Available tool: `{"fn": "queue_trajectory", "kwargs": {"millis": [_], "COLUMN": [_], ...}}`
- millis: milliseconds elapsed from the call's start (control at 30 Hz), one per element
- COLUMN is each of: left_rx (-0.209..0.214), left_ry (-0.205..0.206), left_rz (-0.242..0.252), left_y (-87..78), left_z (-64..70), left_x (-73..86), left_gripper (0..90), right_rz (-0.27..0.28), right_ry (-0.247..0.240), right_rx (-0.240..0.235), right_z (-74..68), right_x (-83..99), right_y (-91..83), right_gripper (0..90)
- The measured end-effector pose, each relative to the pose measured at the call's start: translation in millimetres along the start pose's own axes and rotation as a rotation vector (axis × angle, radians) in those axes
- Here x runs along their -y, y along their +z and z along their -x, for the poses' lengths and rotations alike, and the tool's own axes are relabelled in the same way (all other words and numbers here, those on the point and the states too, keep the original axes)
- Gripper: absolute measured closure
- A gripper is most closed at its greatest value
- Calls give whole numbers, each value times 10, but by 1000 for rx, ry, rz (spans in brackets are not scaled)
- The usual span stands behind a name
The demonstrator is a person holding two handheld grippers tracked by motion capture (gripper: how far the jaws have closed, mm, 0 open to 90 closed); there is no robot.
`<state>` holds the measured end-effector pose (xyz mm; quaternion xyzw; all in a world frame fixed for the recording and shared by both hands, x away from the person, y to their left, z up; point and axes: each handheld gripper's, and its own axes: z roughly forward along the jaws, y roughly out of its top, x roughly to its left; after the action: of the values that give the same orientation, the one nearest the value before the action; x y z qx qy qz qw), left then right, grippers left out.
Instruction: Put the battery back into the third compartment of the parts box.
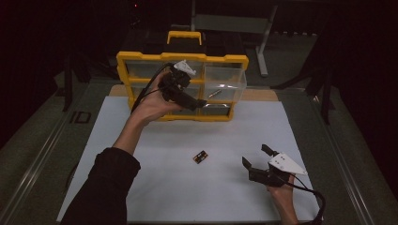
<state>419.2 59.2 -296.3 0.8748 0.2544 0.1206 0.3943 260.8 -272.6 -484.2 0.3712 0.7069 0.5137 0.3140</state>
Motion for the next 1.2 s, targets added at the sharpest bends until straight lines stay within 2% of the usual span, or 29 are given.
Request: {"fn": "queue_trajectory", "kwargs": {"millis": [333, 767, 1200], "left_rx": [6, 20, 37], "left_ry": [12, 2, 11], "left_rz": [-26, -49, -79], "left_y": [69, 182, 261], "left_z": [30, 50, 67], "left_x": [36, 142, 214], "left_gripper": [60, 60, 60], "right_rz": [1, 2, 2], "right_ry": [1, 1, 2], "right_rx": [1, 3, 2], "right_z": [1, 1, 1], "right_x": [-1, -2, -2], "right_y": [-2, -5, -4], "right_gripper": [117, 117, 117]}}
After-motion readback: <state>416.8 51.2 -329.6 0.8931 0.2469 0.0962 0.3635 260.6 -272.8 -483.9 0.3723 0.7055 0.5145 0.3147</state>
